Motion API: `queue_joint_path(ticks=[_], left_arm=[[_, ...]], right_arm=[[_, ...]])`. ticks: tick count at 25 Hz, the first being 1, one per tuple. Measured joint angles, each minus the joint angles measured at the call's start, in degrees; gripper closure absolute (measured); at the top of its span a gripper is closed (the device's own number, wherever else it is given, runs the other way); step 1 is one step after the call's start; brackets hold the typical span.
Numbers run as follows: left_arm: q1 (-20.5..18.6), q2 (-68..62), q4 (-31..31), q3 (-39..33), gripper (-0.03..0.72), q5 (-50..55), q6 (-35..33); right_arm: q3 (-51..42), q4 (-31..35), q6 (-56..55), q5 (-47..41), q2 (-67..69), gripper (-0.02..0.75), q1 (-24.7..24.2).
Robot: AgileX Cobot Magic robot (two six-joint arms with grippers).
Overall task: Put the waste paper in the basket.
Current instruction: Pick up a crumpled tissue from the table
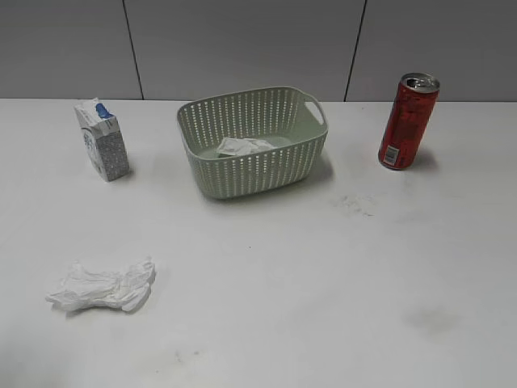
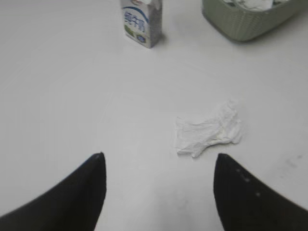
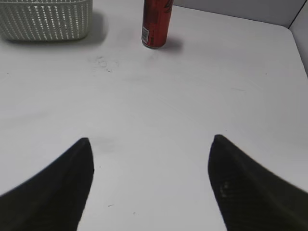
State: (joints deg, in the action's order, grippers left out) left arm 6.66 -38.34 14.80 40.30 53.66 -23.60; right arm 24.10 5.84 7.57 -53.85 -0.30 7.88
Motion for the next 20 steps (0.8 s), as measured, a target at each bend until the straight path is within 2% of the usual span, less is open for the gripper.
queue_joint_path(ticks=[5, 10, 15, 20], left_arm=[[6.5, -13.2, -1.8, 4.7, 0.157, -0.4, -1.1], [10.4, -27.1, -2.1, 10.0, 0.157, -0.4, -2.1], [11.0, -40.2, -1.2, 14.3, 0.157, 0.7, -2.3], [11.0, -51.8, -0.4, 15.3, 0.140, 0.6, -2.3]], right_arm=[[0.0, 0.0, 0.0, 0.0, 0.0, 0.176, 0.0], [0.0, 0.0, 0.1, 0.0, 0.0, 0.176, 0.0], [0.0, 0.0, 0.1, 0.0, 0.0, 0.176, 0.0], [0.0, -0.1, 0.0, -0.1, 0.0, 0.176, 0.0]])
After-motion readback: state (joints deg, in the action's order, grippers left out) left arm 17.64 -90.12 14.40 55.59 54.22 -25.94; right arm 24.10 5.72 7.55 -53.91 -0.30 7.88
